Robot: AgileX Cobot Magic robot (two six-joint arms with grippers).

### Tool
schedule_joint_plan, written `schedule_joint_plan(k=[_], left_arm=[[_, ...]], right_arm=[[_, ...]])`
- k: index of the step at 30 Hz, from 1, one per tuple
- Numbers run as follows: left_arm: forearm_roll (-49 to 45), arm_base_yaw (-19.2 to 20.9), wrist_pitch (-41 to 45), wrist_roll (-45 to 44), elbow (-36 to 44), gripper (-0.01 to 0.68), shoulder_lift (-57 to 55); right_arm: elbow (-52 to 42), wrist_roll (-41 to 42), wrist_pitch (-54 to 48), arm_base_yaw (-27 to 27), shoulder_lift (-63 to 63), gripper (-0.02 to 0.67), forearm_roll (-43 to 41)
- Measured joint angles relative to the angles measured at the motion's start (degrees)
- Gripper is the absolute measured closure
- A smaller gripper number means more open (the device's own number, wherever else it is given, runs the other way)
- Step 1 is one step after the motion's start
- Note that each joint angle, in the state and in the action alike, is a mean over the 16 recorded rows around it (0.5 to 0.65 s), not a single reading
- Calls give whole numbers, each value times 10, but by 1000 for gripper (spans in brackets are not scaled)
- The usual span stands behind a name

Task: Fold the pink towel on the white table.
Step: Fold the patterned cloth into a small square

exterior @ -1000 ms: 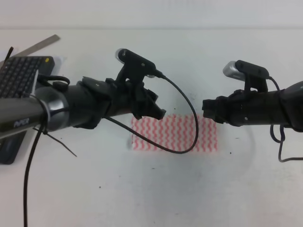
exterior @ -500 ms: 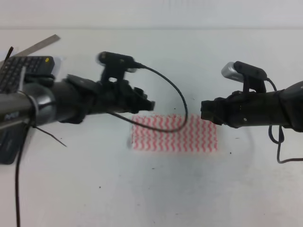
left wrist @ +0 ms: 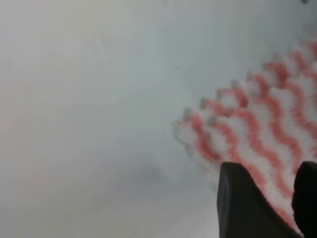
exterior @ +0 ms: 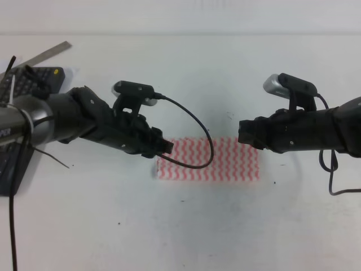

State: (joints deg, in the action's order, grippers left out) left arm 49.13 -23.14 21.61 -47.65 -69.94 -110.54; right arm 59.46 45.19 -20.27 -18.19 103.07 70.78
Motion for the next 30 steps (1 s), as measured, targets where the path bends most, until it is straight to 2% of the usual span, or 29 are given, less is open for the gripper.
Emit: schedule_joint_plan(k=[6,13,30], left_arm=[[-47,0,-13,76,-1,355,-1],[-18,0,-17,87,-17,296,-10],[-3,0,21,103,-51,290,-48]], right_arm=[[0,0,-2,0,0,480,0],[0,0,-2,0,0,480,1],[0,0,-4,0,0,487,4]])
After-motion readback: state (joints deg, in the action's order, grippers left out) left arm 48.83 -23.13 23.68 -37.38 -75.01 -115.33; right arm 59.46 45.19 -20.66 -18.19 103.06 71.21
